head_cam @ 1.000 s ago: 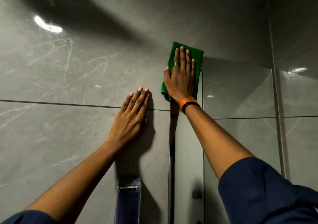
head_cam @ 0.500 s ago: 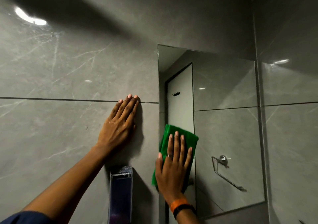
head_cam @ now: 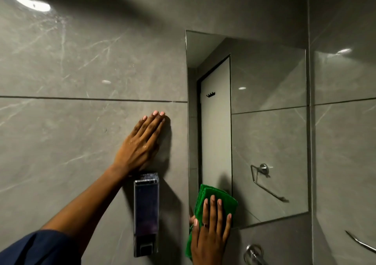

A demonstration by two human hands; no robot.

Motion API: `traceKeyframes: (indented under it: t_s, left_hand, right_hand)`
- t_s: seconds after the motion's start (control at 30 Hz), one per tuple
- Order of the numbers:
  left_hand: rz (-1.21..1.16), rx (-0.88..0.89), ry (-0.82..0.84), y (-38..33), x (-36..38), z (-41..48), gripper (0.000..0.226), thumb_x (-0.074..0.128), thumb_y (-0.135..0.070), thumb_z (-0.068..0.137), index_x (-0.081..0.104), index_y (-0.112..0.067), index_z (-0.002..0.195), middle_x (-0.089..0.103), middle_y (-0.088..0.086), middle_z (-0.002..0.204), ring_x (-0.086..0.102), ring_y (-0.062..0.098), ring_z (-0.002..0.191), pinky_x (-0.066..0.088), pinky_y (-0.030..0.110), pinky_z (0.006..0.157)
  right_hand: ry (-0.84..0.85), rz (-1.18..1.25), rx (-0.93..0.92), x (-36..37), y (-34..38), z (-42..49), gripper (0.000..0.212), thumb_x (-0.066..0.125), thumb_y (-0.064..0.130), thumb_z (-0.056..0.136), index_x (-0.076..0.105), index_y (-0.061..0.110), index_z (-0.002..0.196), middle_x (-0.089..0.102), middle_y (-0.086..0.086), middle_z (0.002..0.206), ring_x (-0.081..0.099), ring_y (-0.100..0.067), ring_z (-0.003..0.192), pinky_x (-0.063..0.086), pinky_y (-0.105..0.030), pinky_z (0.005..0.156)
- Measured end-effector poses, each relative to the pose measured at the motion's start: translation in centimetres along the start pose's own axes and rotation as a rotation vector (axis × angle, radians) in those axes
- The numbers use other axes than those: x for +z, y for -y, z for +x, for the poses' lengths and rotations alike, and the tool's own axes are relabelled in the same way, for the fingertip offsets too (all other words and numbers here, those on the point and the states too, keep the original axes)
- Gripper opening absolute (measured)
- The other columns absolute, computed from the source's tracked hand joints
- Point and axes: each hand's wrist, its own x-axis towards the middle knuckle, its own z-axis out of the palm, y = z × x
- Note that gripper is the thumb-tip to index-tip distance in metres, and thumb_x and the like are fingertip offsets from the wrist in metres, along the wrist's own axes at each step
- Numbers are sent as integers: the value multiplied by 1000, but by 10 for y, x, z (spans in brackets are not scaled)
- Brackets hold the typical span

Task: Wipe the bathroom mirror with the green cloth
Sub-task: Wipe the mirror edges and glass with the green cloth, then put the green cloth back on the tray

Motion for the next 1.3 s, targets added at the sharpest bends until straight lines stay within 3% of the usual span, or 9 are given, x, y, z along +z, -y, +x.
traceKeyframes:
  t_s: [0.07,0.1,0.17,0.27,0.37,0.6,0.83,1.17,1.3]
  left_hand:
    - [-12,28,25,-1,-5,0,60,34,-19,96,24,3,151,25,23,160,20,36,149,20,51,122]
    - [-18,50,45,0,-7,-2,58,34,-17,96,27,5,149,28,24,159,23,38,148,21,52,121]
    - [-36,55,94,-1,-11,-21,56,32,-16,97,30,6,148,29,24,158,25,39,147,19,49,122]
    - [-74,-52,110,0,-21,-64,55,30,-14,97,29,5,148,29,22,158,25,37,147,12,43,124]
    - [-83,-129,156,-6,-27,-127,54,30,-18,100,28,3,150,29,20,159,24,34,149,16,46,124]
    - [-86,-316,390,-55,-59,-278,61,42,-22,98,25,0,152,25,18,162,18,31,152,23,51,122]
    - [-176,-454,619,-106,-89,-408,63,36,-34,100,26,0,152,25,17,162,16,29,152,18,47,124]
    - [-506,-705,927,-222,-97,-650,57,32,-21,95,36,6,146,36,22,156,30,37,146,28,50,120]
    - [-617,-763,1034,-304,-89,-749,59,32,-19,93,36,5,146,37,20,156,31,36,145,12,40,120]
  right_hand:
    - [171,-24,-55,-33,0,34,61,29,39,101,25,23,159,26,-1,167,23,-24,155,21,-62,120]
    - [17,-105,-64,-32,4,32,59,24,38,102,24,24,159,26,-1,167,22,-23,155,22,-61,119]
    - [78,-81,-92,-30,2,28,56,18,37,105,24,25,159,27,-1,167,24,-23,154,27,-60,114]
    - [132,-4,-71,-40,1,16,64,37,24,93,29,24,157,34,-1,162,35,-25,146,36,-55,102]
    - [132,-19,-106,-49,2,5,70,43,17,83,35,23,152,39,1,156,46,-28,131,37,-45,107]
    - [202,64,-262,-61,49,-48,63,56,2,76,58,14,139,57,-3,143,55,-31,120,41,-44,108]
    - [237,98,-44,-67,89,-152,53,50,5,82,61,13,134,59,-7,137,53,-36,121,45,-52,101]
    - [774,-153,-118,-45,56,-414,55,42,17,80,62,12,131,62,-15,130,59,-39,111,50,-51,87]
    - [983,-200,-178,-28,19,-538,49,50,14,74,69,3,118,70,-21,113,69,-45,93,60,-53,75]
